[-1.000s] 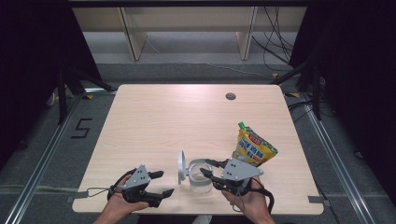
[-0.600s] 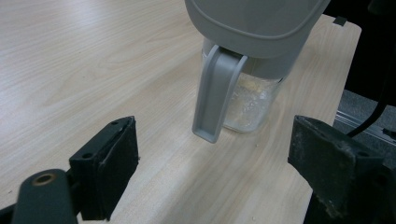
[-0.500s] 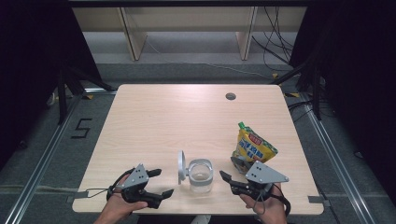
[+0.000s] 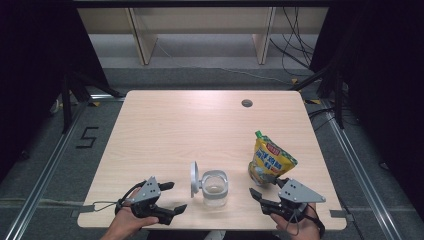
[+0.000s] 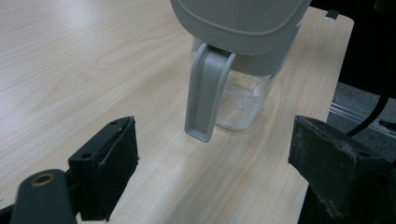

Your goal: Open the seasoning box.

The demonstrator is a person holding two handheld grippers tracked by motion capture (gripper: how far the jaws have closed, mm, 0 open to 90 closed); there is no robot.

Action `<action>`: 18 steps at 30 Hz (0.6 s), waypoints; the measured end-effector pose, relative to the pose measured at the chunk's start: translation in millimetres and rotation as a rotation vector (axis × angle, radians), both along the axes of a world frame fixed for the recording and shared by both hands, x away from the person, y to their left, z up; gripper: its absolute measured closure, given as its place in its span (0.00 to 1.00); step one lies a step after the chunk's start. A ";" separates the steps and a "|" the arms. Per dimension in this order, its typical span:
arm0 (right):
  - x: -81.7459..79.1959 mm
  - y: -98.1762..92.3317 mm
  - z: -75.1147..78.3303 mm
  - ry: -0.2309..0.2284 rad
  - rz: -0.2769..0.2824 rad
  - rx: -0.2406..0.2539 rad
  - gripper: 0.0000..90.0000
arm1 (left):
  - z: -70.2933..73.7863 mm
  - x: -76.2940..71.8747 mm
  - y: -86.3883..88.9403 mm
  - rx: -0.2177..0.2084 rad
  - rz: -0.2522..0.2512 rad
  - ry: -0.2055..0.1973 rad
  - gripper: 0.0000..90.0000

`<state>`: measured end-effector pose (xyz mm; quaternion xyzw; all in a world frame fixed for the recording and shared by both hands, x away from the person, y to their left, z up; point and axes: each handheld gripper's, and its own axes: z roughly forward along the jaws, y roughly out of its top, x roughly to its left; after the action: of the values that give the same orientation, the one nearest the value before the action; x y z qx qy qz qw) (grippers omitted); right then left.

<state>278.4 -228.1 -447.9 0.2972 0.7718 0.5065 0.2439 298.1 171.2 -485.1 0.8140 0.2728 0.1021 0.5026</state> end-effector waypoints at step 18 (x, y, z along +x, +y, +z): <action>-5.8 -26.9 -12.8 0.050 -0.102 -0.008 0.41 | -1.5 -2.5 -3.3 0.005 0.002 0.002 0.17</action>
<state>272.6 -255.0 -460.8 0.3478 0.7635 0.4827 0.2512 295.6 167.9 -486.6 0.8150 0.2737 0.1027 0.5004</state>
